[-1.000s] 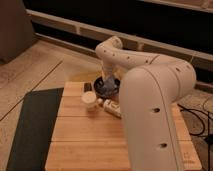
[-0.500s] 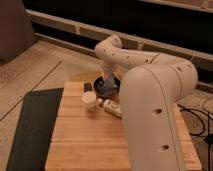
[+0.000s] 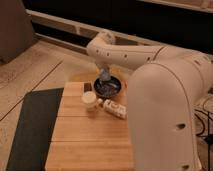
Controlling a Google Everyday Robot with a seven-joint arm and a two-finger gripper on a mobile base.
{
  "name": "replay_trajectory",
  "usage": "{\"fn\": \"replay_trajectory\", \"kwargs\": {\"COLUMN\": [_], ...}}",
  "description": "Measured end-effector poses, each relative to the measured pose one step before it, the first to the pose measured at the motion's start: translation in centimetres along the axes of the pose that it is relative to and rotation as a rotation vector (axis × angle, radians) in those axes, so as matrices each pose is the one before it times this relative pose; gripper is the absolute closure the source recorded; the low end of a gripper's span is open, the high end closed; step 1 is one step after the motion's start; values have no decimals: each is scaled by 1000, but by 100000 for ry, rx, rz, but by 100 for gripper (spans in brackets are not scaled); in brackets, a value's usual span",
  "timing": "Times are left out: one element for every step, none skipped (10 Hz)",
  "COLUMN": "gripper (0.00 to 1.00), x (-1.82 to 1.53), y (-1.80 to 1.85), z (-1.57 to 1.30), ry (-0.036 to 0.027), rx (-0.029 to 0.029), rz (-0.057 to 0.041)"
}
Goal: Place the white sponge in the ceramic cup
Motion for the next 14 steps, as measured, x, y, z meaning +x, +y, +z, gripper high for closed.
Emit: {"fn": "replay_trajectory", "kwargs": {"gripper": [100, 100, 100, 100, 100, 100, 100, 100, 100, 100, 100, 100, 100, 100], "x": [186, 132, 46, -150, -144, -81, 35, 59, 56, -10, -67, -211, -235, -201], "y": [1172, 1306, 1016, 1641, 1095, 828, 829, 628, 712, 788, 581, 668, 697, 690], "z": [-276, -233, -122, -295, -135, -87, 62, 124, 216, 327, 315, 239, 212, 259], "ry": [-1236, -1144, -714, -1506, -896, -593, -210, 27, 134, 29, -152, -499, -531, -423], "rx": [-1123, -1182, -701, -1014, -445, -177, 72, 53, -35, -510, -652, -919, -1052, -1108], "rz": [-1772, -2238, -2029, -3602, -2731, -2339, -2695, -1962, -2054, -1682, -971, -851, -1099, -1061]}}
